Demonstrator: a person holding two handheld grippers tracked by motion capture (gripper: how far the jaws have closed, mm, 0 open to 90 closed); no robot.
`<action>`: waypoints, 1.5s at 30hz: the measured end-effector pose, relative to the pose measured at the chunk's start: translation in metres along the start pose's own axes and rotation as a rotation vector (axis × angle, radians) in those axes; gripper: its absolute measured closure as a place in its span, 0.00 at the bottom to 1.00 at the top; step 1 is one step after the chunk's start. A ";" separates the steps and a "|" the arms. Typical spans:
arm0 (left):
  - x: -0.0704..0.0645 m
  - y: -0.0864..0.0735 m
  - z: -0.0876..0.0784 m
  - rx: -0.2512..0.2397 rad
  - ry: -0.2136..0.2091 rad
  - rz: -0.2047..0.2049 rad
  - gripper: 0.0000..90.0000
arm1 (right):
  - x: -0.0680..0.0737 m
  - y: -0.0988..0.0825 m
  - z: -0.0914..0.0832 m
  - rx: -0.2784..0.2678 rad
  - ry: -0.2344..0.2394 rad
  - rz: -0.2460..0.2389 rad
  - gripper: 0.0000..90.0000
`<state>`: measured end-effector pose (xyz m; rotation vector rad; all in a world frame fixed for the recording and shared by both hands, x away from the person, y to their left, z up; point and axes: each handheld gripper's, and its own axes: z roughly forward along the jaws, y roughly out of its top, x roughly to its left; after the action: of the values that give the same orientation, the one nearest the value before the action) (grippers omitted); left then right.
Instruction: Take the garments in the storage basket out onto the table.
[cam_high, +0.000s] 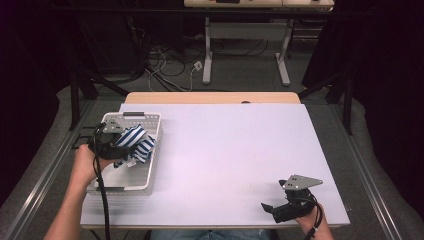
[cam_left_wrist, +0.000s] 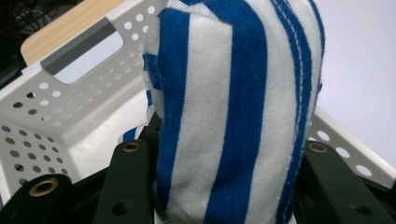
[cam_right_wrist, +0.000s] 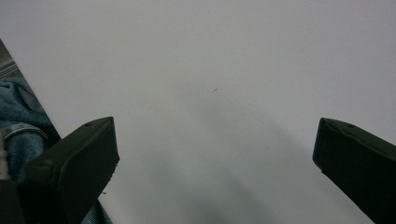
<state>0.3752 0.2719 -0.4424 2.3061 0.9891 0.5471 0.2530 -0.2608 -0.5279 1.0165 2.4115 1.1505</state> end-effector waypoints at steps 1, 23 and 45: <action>0.000 0.001 -0.001 -0.001 0.001 0.008 0.63 | 0.000 0.000 0.000 0.001 0.002 0.003 0.00; -0.017 0.030 0.000 -0.101 -0.057 0.059 0.63 | -0.001 0.000 0.000 -0.002 0.002 0.004 0.00; -0.043 0.051 0.004 -0.164 -0.110 0.126 0.62 | 0.001 0.001 0.001 0.002 0.006 -0.008 0.00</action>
<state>0.3764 0.2093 -0.4193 2.2355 0.7231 0.5253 0.2528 -0.2590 -0.5281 1.0045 2.4195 1.1498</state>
